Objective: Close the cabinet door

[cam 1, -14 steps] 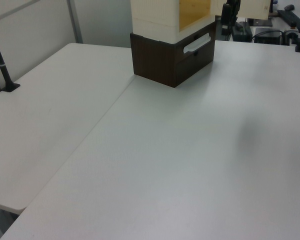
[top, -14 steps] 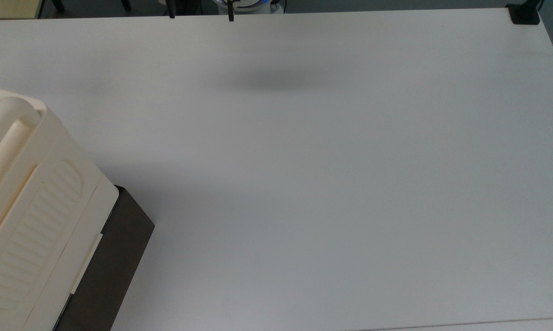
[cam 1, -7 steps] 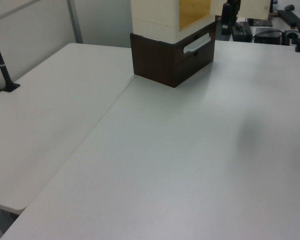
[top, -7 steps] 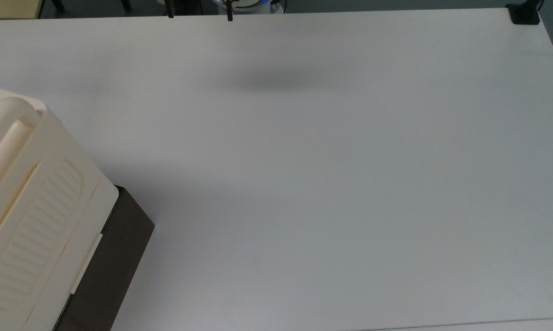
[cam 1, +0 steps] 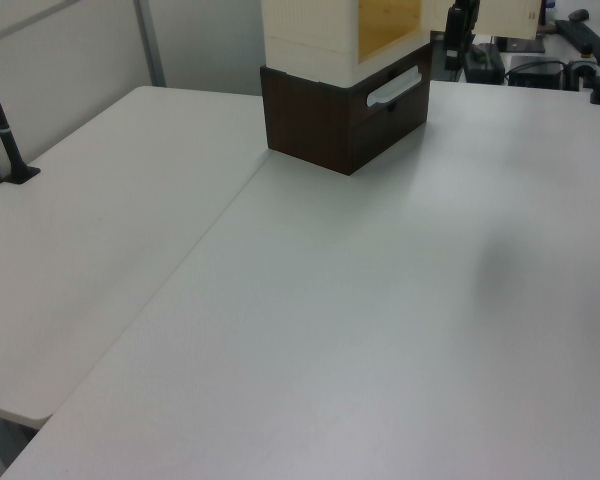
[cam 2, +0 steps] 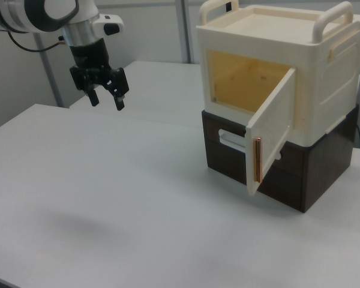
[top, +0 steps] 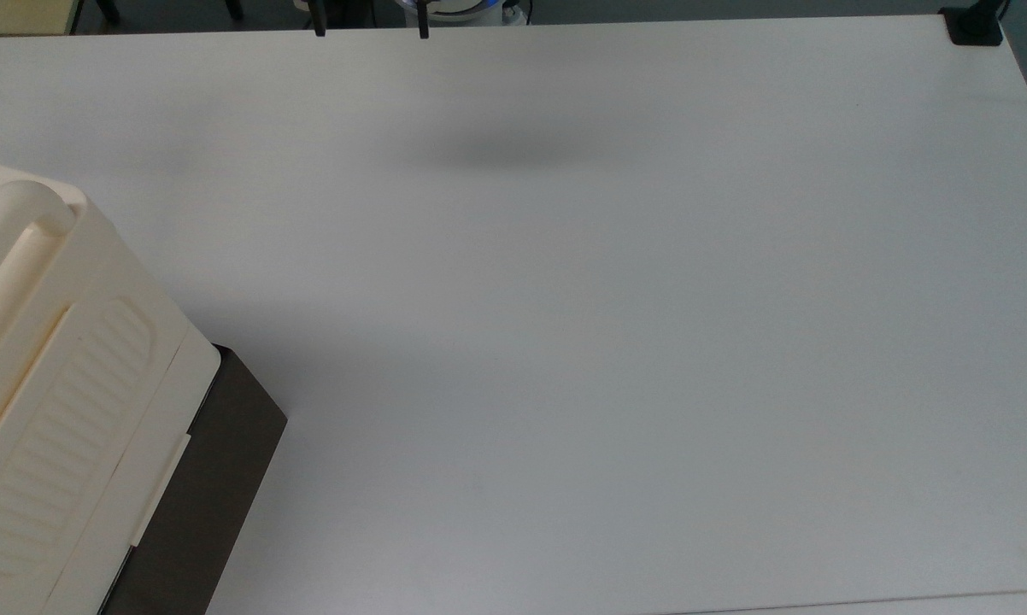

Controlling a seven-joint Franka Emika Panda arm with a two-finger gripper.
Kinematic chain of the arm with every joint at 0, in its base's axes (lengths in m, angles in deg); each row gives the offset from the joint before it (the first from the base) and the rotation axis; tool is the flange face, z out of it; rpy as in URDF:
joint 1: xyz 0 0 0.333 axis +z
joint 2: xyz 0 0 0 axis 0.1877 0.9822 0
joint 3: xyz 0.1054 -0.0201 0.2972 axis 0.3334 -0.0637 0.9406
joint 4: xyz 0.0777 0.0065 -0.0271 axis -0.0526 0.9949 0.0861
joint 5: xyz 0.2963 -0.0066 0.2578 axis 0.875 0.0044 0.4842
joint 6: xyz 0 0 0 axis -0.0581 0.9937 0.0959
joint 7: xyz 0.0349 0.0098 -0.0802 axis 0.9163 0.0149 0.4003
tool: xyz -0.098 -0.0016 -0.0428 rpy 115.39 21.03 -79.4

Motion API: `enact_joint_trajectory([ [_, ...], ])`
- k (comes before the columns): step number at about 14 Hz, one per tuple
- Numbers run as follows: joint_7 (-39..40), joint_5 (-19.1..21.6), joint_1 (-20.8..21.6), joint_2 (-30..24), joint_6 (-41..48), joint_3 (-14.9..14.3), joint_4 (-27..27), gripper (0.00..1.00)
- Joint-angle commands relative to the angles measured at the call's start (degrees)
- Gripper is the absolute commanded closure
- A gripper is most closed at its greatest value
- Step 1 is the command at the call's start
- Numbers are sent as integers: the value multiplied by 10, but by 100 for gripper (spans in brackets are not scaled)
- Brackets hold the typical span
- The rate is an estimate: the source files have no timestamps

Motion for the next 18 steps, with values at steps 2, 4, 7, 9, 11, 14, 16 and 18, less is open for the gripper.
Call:
enact_joint_trajectory([
  [2, 62, 0, -28, -17, -21, -1, 13, 99],
  [4, 65, 50, -51, -18, -29, -32, -14, 100],
  [7, 66, 100, -57, -31, -88, -102, -27, 100],
  [9, 66, 102, -63, -33, -124, -134, -33, 100],
  [11, 66, 122, -63, -35, -143, -163, -34, 100],
  [14, 67, 158, -66, -41, -187, -217, -33, 100],
  [16, 72, 159, -69, -41, -204, -239, -34, 100],
  [18, 85, 167, -69, -40, -229, -267, -33, 100],
])
